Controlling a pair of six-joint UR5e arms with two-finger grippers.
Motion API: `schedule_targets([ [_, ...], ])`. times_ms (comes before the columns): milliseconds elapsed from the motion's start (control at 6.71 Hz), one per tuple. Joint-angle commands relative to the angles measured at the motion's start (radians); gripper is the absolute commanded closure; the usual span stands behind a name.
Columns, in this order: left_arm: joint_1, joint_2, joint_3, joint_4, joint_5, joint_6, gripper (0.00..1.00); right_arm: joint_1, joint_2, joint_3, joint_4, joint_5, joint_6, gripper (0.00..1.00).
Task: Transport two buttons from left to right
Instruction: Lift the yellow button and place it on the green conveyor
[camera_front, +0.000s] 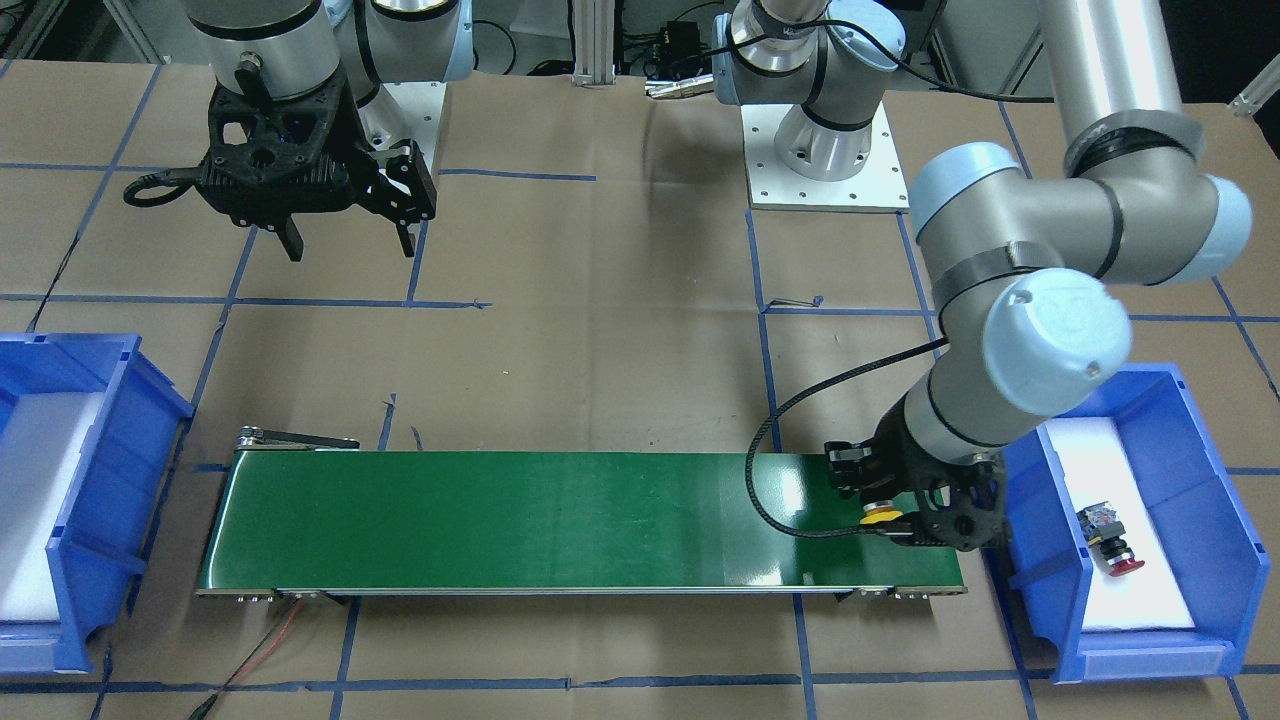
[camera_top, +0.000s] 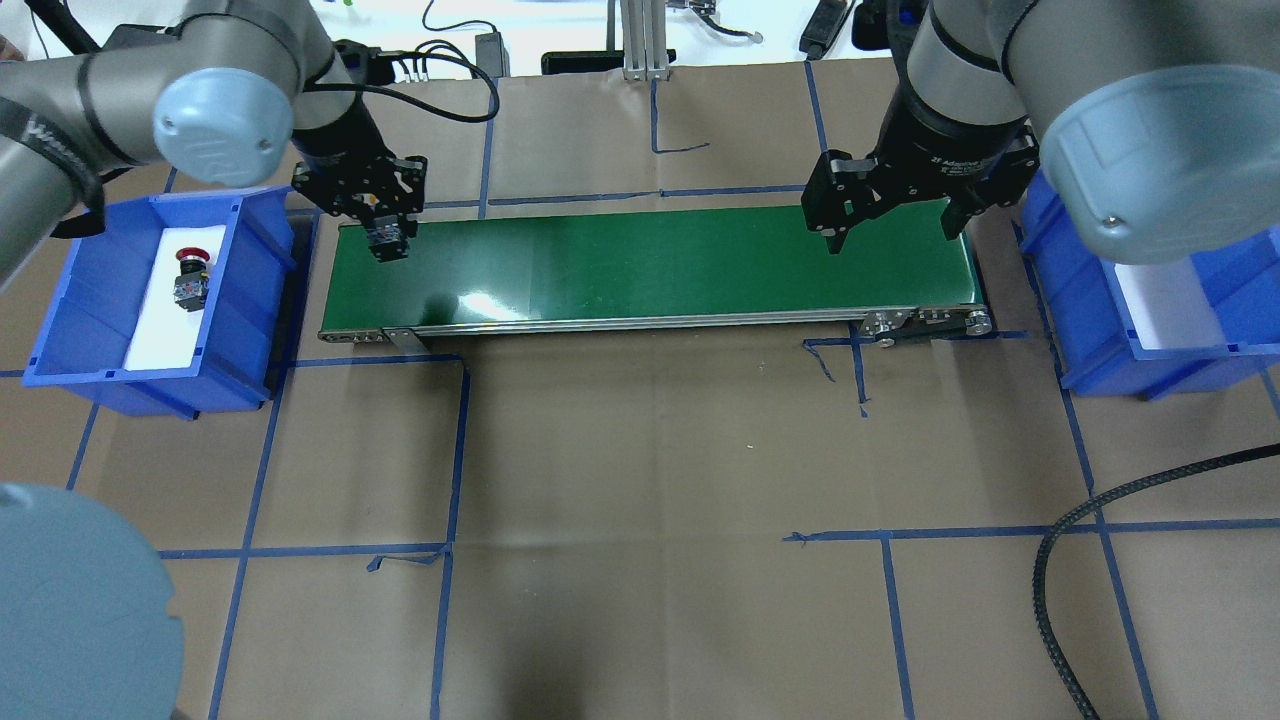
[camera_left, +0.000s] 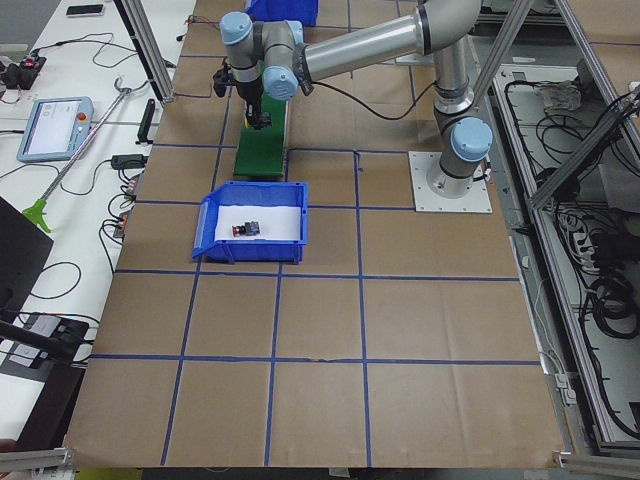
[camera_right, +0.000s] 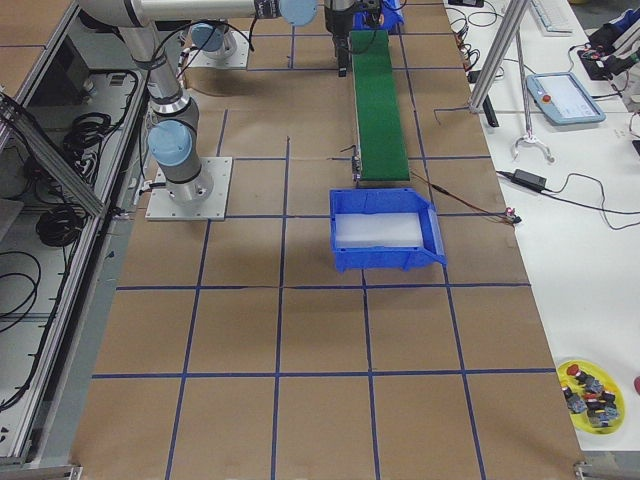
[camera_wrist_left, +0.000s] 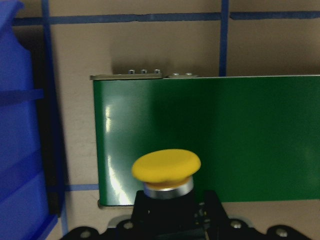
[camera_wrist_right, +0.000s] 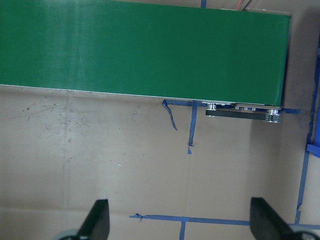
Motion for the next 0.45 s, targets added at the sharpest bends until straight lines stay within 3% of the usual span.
schedule_targets([
  [0,-0.053,-0.051,-0.038,0.081,0.001,-0.038,0.94,0.000,-0.002,-0.002,0.000,0.001,0.000,0.00],
  [298,-0.046,-0.051,-0.140,0.267,0.001,-0.029,0.94,0.000,-0.002,-0.003,0.000,0.002,-0.002,0.00],
])
